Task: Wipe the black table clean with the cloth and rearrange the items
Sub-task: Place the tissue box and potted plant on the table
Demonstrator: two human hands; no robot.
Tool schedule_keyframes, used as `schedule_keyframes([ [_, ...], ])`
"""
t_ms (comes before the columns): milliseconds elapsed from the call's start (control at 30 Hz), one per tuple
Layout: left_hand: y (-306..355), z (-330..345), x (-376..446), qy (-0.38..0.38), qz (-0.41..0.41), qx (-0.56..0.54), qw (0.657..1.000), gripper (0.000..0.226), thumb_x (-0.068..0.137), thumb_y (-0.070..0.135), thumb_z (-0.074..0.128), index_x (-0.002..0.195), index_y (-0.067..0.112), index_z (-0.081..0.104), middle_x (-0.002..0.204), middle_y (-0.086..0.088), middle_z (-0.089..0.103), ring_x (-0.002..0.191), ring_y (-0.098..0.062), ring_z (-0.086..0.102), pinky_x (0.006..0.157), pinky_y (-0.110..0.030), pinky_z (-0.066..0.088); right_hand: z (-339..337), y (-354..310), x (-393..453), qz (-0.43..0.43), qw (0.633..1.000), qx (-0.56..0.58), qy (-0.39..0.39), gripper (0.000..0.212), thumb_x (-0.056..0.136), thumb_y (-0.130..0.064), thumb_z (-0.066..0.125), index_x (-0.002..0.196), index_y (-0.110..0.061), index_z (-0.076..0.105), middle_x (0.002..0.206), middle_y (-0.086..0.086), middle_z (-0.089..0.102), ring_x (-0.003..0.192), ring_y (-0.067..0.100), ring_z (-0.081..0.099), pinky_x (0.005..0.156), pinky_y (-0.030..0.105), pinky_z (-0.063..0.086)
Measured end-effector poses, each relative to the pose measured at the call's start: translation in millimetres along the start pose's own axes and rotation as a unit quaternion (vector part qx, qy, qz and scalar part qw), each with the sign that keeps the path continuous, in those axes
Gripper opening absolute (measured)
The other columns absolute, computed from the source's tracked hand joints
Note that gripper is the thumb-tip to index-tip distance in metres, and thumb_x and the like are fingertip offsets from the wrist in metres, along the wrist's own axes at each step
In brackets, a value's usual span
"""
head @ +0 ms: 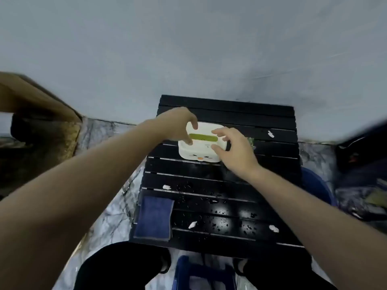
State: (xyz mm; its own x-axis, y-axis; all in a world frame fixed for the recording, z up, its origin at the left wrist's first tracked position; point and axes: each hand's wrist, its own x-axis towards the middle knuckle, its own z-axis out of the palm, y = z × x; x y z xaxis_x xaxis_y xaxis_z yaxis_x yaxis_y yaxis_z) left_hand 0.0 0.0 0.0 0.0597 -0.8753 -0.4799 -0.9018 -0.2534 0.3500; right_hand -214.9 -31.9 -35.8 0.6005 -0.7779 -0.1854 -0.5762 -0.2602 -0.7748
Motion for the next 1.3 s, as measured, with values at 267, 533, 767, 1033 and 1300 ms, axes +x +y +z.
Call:
schedule_keyframes([
  [267,-54.8,122.9,19.4,0.142,0.006,-0.025,0.99,0.09,0.066,0.045,0.085,0.142,0.047,0.036,0.162,-0.005,0.008,0.14,-0.034,0.032,0.106,-0.05,0.044,91.8,83.2,7.2,-0.048,0.994,-0.003,0.095,0.083,0.085,-0.03,0.08,0.153,-0.025,0.032,0.159,0.006,0.02,0.15,0.022,0.014,0.121,0.045,0.029],
  [533,-85.5,212.9,31.1,0.32,0.094,-0.212,0.918,0.086,0.071,0.049,0.082,0.143,0.052,0.036,0.165,-0.003,0.006,0.139,0.024,0.002,0.111,-0.041,0.044,136.3,135.0,9.9,-0.137,0.964,0.077,0.216,0.087,0.087,-0.019,0.078,0.155,-0.022,0.025,0.163,0.008,0.012,0.153,0.013,0.018,0.12,0.019,0.026],
  [767,-82.6,233.2,40.3,0.389,0.078,-0.304,0.866,0.085,0.076,0.034,0.082,0.146,0.048,0.035,0.152,0.01,0.041,0.138,-0.02,0.047,0.105,-0.044,0.05,140.8,133.0,11.5,-0.083,0.956,0.172,0.222,0.083,0.088,-0.012,0.076,0.155,-0.023,0.028,0.155,-0.001,0.038,0.14,0.012,0.041,0.108,0.01,0.038],
  [1033,-83.2,196.7,48.9,0.436,0.115,-0.311,0.837,0.081,0.073,0.03,0.084,0.138,0.053,0.041,0.131,0.023,0.056,0.113,-0.011,0.064,0.09,-0.036,0.059,122.8,106.6,37.2,-0.115,0.943,0.192,0.247,0.08,0.086,-0.006,0.077,0.152,-0.024,0.034,0.15,-0.002,0.046,0.136,0.011,0.046,0.11,0.026,0.043],
  [1300,-89.3,146.4,106.7,0.461,0.132,-0.293,0.827,0.081,0.072,0.027,0.084,0.142,0.037,0.044,0.139,0.012,0.054,0.122,-0.019,0.059,0.103,-0.044,0.051,109.5,86.9,105.7,-0.093,0.925,0.221,0.296,0.08,0.086,0.0,0.075,0.153,-0.02,0.036,0.151,0.001,0.048,0.14,0.015,0.045,0.116,0.038,0.042],
])
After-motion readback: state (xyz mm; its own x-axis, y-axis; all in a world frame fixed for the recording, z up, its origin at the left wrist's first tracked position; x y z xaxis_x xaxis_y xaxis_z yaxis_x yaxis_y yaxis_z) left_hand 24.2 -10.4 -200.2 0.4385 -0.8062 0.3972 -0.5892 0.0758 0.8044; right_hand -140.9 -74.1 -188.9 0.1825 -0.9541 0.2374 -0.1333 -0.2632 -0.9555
